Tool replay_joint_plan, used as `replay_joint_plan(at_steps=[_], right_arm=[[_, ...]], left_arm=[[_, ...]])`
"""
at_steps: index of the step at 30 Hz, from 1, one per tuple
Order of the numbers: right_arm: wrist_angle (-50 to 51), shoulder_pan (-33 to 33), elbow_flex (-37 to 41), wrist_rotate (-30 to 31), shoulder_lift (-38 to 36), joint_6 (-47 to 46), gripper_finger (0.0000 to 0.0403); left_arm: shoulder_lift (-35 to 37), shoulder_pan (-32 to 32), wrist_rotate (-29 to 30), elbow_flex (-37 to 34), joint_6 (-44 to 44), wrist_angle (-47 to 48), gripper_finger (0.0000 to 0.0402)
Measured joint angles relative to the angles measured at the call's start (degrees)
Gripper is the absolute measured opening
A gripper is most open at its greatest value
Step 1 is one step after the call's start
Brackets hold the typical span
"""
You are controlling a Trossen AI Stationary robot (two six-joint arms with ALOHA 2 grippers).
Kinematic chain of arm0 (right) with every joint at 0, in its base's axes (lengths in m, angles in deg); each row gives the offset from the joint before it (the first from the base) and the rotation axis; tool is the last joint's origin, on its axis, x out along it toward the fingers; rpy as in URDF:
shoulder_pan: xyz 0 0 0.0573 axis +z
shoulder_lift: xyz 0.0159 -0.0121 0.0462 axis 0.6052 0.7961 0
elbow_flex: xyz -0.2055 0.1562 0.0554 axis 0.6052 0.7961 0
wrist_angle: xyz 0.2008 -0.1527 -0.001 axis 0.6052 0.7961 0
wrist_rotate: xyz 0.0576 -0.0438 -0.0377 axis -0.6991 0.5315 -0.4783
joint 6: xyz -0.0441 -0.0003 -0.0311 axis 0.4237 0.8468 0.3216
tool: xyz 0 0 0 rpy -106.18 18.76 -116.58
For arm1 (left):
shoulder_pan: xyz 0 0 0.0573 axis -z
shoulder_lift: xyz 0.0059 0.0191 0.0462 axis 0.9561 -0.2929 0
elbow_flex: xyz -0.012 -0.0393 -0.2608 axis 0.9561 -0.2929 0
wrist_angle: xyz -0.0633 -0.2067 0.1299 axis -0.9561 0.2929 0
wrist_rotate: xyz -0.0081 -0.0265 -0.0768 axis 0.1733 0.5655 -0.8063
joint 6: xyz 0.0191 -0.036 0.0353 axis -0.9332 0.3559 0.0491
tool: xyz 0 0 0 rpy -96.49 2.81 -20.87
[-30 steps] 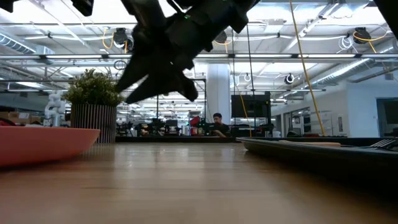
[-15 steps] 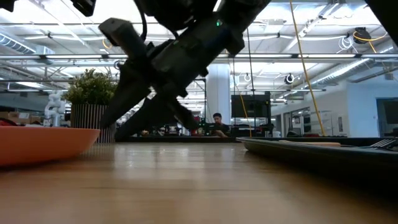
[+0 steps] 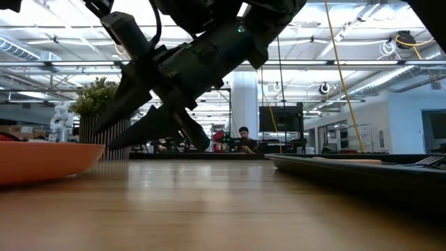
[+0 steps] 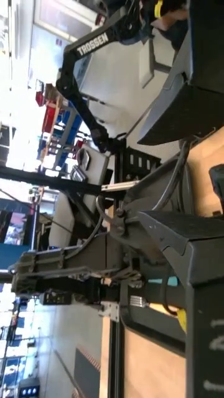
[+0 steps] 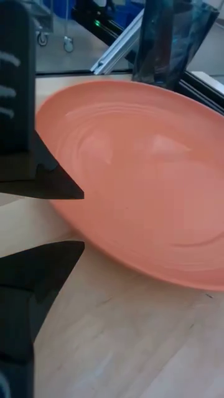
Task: Pick and place plate/cup/fork/spoon on tray
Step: Put the orange plate to the bottom of blue spoon on the black table tray
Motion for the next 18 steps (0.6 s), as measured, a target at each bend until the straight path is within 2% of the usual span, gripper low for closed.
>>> replay_joint_plan(at_steps=[5,11,18], right_arm=[[0.0,0.0,0.0,2.4,0.0,0.0,0.0112],[0.1,0.0,0.0,2.6,0.7,0.8,0.0112],[0.0,0.0,0.0,2.7,1.0,1.1,0.0112]], left_arm=[[-0.3,2.0,3.6,0.0,0.1,-0.2,0.0186],[-0.3,3.7,4.0,0.0,0.1,-0.4,0.0186],[-3.5,5.2,7.8,0.0,1.0,3.7,0.0186]])
